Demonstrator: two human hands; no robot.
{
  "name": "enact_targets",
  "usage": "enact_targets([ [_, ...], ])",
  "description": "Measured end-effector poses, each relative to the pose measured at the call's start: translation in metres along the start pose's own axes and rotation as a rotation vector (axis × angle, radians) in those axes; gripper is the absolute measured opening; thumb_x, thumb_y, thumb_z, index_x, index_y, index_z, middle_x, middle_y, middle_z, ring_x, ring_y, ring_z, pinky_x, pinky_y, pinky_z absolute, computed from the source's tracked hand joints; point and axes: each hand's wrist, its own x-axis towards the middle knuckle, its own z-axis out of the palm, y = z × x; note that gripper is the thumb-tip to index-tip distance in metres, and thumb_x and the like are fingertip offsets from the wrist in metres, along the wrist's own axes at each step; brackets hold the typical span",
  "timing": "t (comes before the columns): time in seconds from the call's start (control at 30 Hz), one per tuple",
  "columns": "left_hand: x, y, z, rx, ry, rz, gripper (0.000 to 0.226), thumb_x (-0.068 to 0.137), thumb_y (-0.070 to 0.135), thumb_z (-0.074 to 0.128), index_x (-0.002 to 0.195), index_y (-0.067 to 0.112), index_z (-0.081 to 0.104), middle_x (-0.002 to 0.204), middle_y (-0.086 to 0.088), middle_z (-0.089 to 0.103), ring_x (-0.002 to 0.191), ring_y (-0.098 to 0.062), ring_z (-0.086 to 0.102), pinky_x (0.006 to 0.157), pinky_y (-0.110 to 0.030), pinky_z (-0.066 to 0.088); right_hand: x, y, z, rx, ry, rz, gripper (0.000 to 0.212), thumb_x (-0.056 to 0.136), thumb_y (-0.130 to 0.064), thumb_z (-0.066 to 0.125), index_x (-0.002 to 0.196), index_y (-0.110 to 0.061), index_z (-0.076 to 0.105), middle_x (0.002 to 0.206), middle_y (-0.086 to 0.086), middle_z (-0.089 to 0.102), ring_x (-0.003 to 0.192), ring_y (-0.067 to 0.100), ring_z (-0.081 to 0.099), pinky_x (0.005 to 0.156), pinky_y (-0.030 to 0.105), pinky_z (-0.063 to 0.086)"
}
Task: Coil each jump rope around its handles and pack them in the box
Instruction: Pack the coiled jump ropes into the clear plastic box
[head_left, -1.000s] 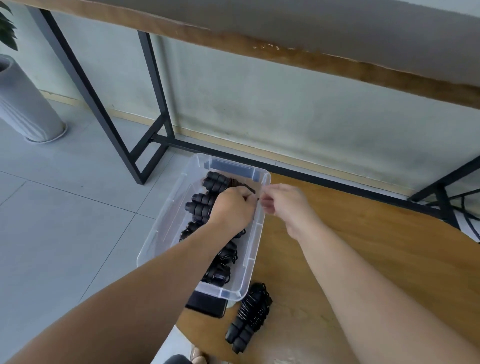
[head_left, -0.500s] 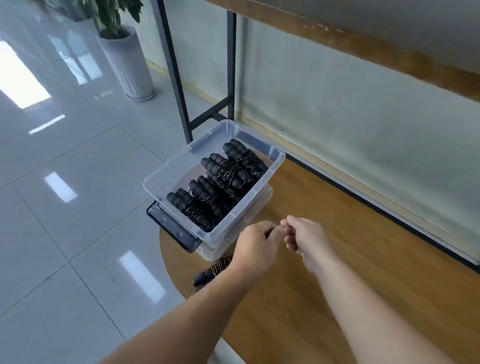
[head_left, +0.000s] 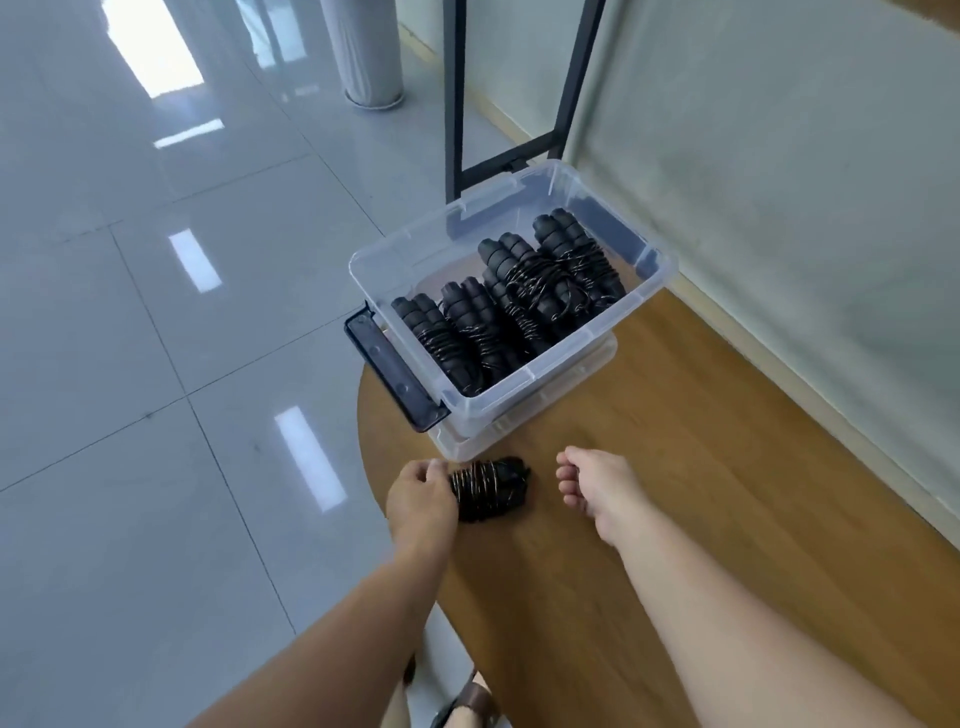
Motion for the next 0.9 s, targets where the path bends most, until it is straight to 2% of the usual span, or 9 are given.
enact_targets([
  [0.13, 0.019, -0.01, -0.012, 0.124, 0.17, -0.05, 0.028, 0.096, 0.022, 0.049, 0.121, 0.02, 0.06, 0.118, -0.006, 0.061, 0.11, -0.028, 0.058, 0.096, -0.041, 0.049, 0.002, 0.004, 0.012, -0.076, -0.004, -0.01, 0.016, 0.096, -0.013, 0.053, 0.09, -0.005, 0.067, 0.075, 0.004, 0.059, 0.064, 0.015, 0.053, 0.055, 0.024, 0.046],
  [0.23, 0.026, -0.02, -0.011, 0.13, 0.123, -0.136, 0.044, 0.098, 0.025, 0.046, 0.142, 0.017, 0.048, 0.138, -0.012, 0.052, 0.126, -0.033, 0.049, 0.106, -0.041, 0.041, 0.001, 0.006, 0.021, -0.163, -0.04, -0.031, 0.022, 0.099, -0.015, 0.05, 0.113, -0.005, 0.065, 0.09, 0.006, 0.058, 0.083, 0.02, 0.054, 0.075, 0.03, 0.047],
  [0.33, 0.025, -0.025, -0.009, 0.099, 0.043, -0.146, 0.041, 0.1, 0.025, 0.043, 0.137, 0.012, 0.053, 0.13, -0.012, 0.058, 0.111, -0.028, 0.055, 0.088, -0.032, 0.044, 0.002, 0.009, 0.03, -0.246, -0.093, -0.044, 0.036, 0.101, -0.019, 0.05, 0.136, -0.01, 0.055, 0.13, 0.008, 0.058, 0.117, 0.026, 0.055, 0.1, 0.034, 0.044],
  [0.43, 0.021, -0.026, -0.007, 0.096, 0.02, -0.127, 0.03, 0.099, 0.021, 0.041, 0.116, 0.01, 0.064, 0.106, -0.009, 0.063, 0.083, -0.02, 0.054, 0.065, -0.029, 0.038, 0.006, 0.015, 0.036, -0.286, -0.171, -0.025, 0.044, 0.101, -0.021, 0.049, 0.145, -0.017, 0.047, 0.144, 0.004, 0.05, 0.128, 0.024, 0.049, 0.11, 0.039, 0.04],
  [0.5, 0.019, -0.023, -0.005, 0.098, 0.024, -0.129, 0.029, 0.099, 0.019, 0.041, 0.113, 0.009, 0.064, 0.101, -0.009, 0.062, 0.081, -0.02, 0.053, 0.067, -0.029, 0.039, 0.008, 0.017, 0.039, -0.292, -0.222, -0.014, 0.045, 0.101, -0.021, 0.048, 0.146, -0.02, 0.046, 0.145, 0.004, 0.049, 0.125, 0.023, 0.05, 0.112, 0.043, 0.04],
  [0.6, 0.011, -0.017, -0.003, 0.15, 0.017, -0.106, 0.026, 0.099, 0.017, 0.04, 0.111, 0.007, 0.061, 0.1, -0.01, 0.062, 0.073, -0.016, 0.051, 0.057, -0.029, 0.036, 0.008, 0.017, 0.038, -0.235, -0.249, 0.014, 0.045, 0.101, -0.02, 0.048, 0.146, -0.019, 0.045, 0.139, 0.006, 0.052, 0.106, 0.02, 0.053, 0.108, 0.042, 0.044],
  [0.77, -0.022, -0.003, 0.01, 0.228, -0.073, 0.009, 0.018, 0.098, 0.015, 0.04, 0.104, 0.009, 0.056, 0.09, -0.006, 0.058, 0.066, -0.014, 0.05, 0.051, -0.026, 0.036, -0.002, 0.023, 0.011, -0.054, -0.183, 0.064, 0.042, 0.1, -0.02, 0.051, 0.142, -0.014, 0.049, 0.125, 0.008, 0.058, 0.108, 0.024, 0.056, 0.091, 0.036, 0.047],
  [0.83, -0.039, 0.007, 0.019, 0.258, -0.118, 0.07, 0.016, 0.096, 0.018, 0.042, 0.104, 0.013, 0.055, 0.097, -0.007, 0.06, 0.074, -0.018, 0.056, 0.055, -0.029, 0.045, -0.01, 0.022, -0.008, 0.024, -0.129, 0.073, 0.039, 0.101, -0.019, 0.051, 0.139, -0.012, 0.05, 0.118, 0.009, 0.058, 0.105, 0.025, 0.056, 0.089, 0.037, 0.047],
  [0.9, -0.056, 0.018, 0.029, 0.313, -0.176, 0.138, 0.016, 0.094, 0.021, 0.044, 0.105, 0.016, 0.053, 0.108, -0.009, 0.057, 0.091, -0.026, 0.059, 0.072, -0.04, 0.055, -0.018, 0.019, -0.028, 0.095, -0.073, 0.073, 0.036, 0.1, -0.017, 0.051, 0.136, -0.011, 0.052, 0.109, 0.007, 0.059, 0.1, 0.024, 0.057, 0.088, 0.038, 0.049],
])
